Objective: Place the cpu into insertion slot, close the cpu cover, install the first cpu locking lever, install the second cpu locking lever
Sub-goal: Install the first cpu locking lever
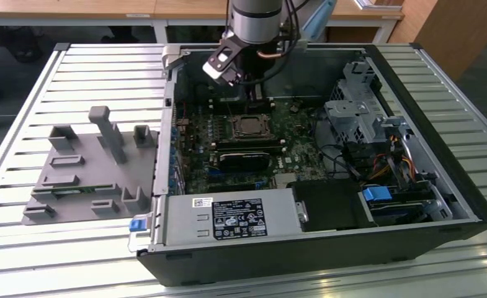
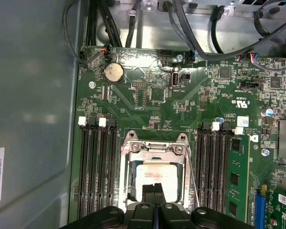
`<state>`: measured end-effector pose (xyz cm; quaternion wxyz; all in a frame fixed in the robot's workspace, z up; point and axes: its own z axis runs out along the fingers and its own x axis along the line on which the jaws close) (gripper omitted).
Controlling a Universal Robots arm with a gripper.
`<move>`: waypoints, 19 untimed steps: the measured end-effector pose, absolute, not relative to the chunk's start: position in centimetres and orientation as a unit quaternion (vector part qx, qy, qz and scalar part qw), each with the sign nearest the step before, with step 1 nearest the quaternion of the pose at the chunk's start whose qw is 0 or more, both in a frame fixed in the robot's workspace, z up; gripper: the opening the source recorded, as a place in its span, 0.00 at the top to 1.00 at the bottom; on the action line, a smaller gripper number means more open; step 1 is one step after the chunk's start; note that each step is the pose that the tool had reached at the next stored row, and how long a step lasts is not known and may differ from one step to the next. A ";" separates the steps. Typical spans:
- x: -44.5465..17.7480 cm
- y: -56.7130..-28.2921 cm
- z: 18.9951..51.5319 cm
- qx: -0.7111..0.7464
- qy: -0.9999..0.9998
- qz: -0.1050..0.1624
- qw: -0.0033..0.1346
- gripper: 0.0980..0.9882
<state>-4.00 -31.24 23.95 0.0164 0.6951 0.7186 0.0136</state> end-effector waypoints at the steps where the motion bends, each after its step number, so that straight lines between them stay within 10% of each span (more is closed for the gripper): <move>1: -4.0 -31.2 24.0 0.695 0.719 0.014 0.016 0.99; 19: -4.0 -31.2 26.0 0.695 0.719 0.014 0.016 0.99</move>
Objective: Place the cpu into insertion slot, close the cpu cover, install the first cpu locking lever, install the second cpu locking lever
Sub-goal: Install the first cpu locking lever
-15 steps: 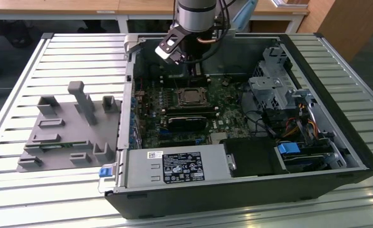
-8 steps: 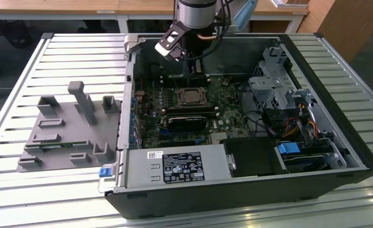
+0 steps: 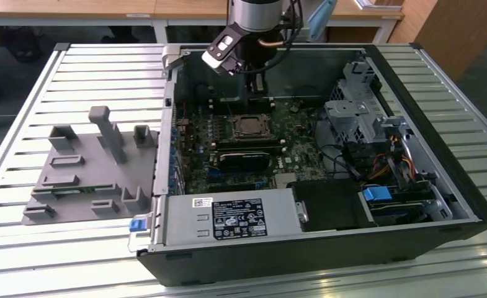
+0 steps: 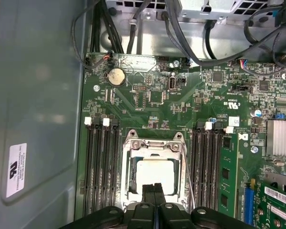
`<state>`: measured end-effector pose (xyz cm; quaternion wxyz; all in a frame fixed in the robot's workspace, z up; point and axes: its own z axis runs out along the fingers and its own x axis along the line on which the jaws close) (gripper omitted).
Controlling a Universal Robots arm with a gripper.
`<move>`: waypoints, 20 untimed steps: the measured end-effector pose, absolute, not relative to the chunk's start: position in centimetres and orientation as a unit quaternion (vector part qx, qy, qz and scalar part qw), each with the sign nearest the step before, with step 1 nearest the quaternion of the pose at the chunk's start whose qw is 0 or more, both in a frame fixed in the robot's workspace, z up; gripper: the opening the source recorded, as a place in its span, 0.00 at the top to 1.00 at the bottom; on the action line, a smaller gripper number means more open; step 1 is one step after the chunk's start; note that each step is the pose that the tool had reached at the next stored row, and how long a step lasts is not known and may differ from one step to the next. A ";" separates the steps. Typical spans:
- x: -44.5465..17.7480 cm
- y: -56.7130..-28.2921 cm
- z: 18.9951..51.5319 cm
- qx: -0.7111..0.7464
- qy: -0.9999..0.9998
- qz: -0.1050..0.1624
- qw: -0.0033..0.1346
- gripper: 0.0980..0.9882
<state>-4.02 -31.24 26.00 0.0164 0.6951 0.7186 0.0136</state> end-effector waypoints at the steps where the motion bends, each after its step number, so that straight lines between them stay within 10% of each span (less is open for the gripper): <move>1: -4.0 -31.2 26.1 0.695 0.719 0.014 0.016 0.99; 20: -4.0 -31.2 26.6 0.631 0.776 0.015 0.015 0.99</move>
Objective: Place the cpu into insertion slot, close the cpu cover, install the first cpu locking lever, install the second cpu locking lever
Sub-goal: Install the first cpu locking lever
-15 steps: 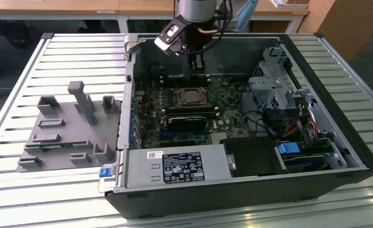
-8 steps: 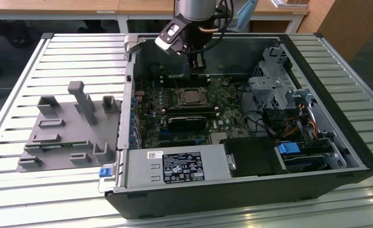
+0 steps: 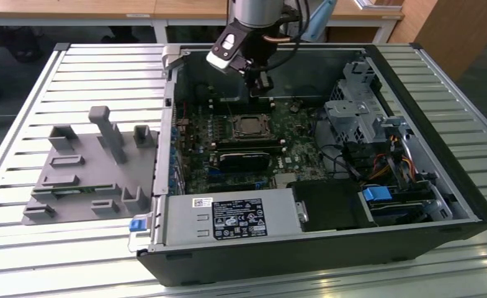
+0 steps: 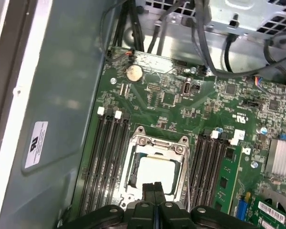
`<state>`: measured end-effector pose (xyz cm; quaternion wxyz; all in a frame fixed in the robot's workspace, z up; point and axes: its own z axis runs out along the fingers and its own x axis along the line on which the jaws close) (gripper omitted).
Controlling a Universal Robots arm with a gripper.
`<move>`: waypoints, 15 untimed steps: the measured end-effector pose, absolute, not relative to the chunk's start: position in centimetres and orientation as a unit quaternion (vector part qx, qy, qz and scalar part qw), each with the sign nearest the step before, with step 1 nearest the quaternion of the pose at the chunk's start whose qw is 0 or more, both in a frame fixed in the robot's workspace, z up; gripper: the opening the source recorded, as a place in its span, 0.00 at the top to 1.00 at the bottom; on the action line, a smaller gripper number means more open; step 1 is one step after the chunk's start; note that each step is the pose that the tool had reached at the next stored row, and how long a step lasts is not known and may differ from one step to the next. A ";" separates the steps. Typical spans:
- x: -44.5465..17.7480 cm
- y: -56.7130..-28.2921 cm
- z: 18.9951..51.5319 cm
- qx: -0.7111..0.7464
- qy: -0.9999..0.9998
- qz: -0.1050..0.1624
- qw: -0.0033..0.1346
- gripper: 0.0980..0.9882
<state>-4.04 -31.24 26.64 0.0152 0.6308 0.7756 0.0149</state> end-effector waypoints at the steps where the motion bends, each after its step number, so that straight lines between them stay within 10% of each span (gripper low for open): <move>1: -4.0 -31.2 26.6 0.630 0.776 0.015 0.015 0.99; 15: -4.0 -31.2 26.6 0.569 0.822 0.016 0.014 0.99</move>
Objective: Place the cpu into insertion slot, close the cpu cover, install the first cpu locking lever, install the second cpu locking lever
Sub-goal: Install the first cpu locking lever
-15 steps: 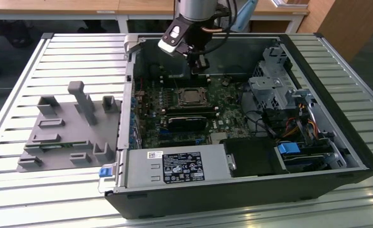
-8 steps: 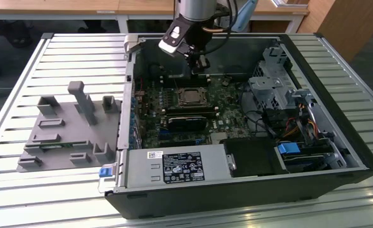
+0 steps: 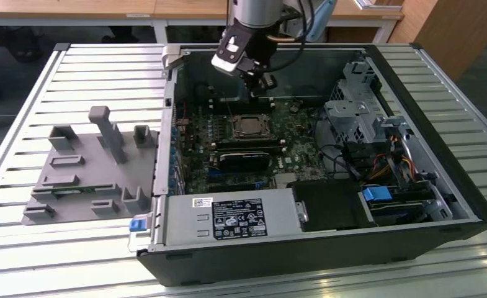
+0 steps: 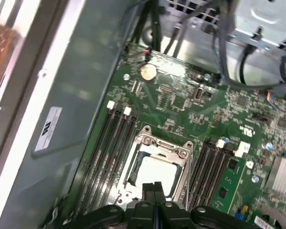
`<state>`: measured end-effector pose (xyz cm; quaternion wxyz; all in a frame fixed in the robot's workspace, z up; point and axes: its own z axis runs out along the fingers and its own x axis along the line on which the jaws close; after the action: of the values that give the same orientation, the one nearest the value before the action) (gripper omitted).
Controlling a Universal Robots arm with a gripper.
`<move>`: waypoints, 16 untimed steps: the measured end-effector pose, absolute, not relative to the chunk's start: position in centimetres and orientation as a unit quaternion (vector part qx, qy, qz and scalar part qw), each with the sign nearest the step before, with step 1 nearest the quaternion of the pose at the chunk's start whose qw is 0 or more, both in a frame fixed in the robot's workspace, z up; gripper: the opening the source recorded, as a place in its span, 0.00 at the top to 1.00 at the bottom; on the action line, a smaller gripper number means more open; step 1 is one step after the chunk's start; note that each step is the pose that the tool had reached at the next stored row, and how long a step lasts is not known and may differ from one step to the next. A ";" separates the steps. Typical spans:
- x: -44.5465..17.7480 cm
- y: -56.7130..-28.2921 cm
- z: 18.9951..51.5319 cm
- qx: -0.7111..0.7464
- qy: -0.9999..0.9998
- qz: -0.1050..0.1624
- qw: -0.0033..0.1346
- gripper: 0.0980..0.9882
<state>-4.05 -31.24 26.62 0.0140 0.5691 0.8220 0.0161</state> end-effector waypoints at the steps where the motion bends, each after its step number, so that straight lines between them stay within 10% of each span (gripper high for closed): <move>1: -4.0 -31.2 26.6 0.562 0.827 0.016 0.014 0.99; 16: -4.0 -31.2 26.6 0.446 0.895 0.018 0.012 0.99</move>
<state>-4.04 -31.24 26.58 0.0116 0.4465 0.8946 0.0179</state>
